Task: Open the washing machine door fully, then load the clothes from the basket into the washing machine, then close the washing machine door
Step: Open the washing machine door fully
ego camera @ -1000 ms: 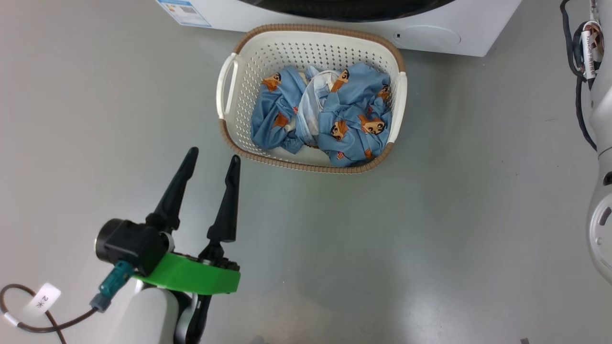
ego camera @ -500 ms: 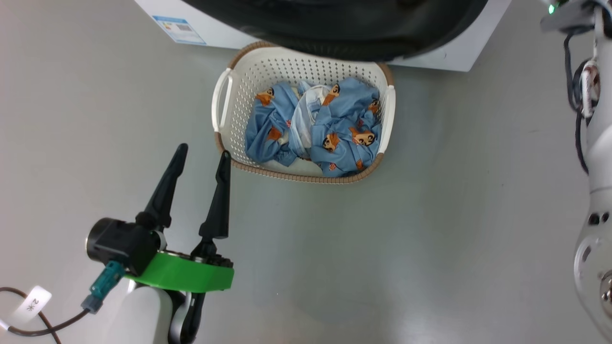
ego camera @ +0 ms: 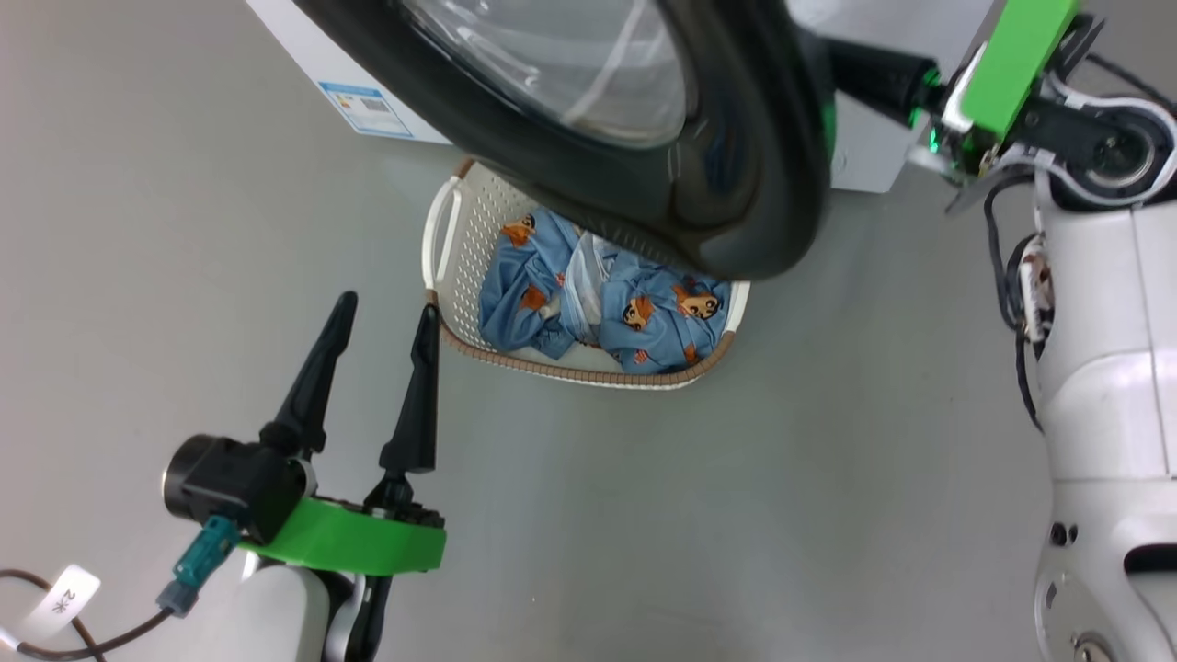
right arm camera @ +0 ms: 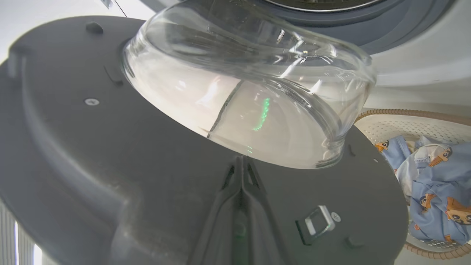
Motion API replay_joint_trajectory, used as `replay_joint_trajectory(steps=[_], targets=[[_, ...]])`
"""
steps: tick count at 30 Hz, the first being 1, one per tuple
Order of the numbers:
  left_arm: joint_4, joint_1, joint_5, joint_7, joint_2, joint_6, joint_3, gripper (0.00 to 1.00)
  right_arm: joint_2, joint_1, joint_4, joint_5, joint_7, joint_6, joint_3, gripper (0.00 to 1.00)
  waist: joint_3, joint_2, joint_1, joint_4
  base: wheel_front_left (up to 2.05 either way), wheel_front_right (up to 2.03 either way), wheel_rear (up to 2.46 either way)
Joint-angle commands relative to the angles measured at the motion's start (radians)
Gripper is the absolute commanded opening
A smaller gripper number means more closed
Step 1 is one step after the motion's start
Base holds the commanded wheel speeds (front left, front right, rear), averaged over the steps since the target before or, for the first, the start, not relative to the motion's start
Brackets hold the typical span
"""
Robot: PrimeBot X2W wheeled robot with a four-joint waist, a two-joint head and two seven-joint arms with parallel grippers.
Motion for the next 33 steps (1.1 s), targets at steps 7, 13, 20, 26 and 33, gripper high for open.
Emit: replay_joint_trajectory(steps=[7,13,20,26,33], targets=[[-0.015,0.029,0.020,-0.008,0.020,-0.006,0.046,1.00,0.038,0.109,-0.078,0.072,0.077,0.007,0.098,0.00,-0.056,-0.0001,0.0000,0.009,0.00,0.00,0.00],[-0.008,0.045,0.026,-0.008,0.020,-0.008,0.051,1.00,0.039,0.174,-0.084,0.160,0.038,0.007,0.214,0.00,-0.090,-0.0001,0.0000,0.021,0.00,0.00,0.00],[0.003,0.062,0.036,-0.008,0.020,-0.012,0.067,1.00,0.039,0.209,-0.071,0.285,-0.058,0.007,0.399,0.00,-0.114,-0.0001,0.0000,0.025,0.00,0.00,0.00],[0.010,0.069,0.042,-0.008,0.020,-0.015,0.072,1.00,0.039,0.212,-0.057,0.383,-0.155,0.007,0.551,0.00,-0.126,-0.0001,0.0000,0.029,0.00,0.00,0.00],[0.017,0.071,0.044,-0.008,0.020,-0.017,0.080,1.00,0.039,0.204,-0.040,0.458,-0.233,0.007,0.651,0.00,-0.142,-0.0001,0.0000,0.027,0.00,0.00,0.00]])
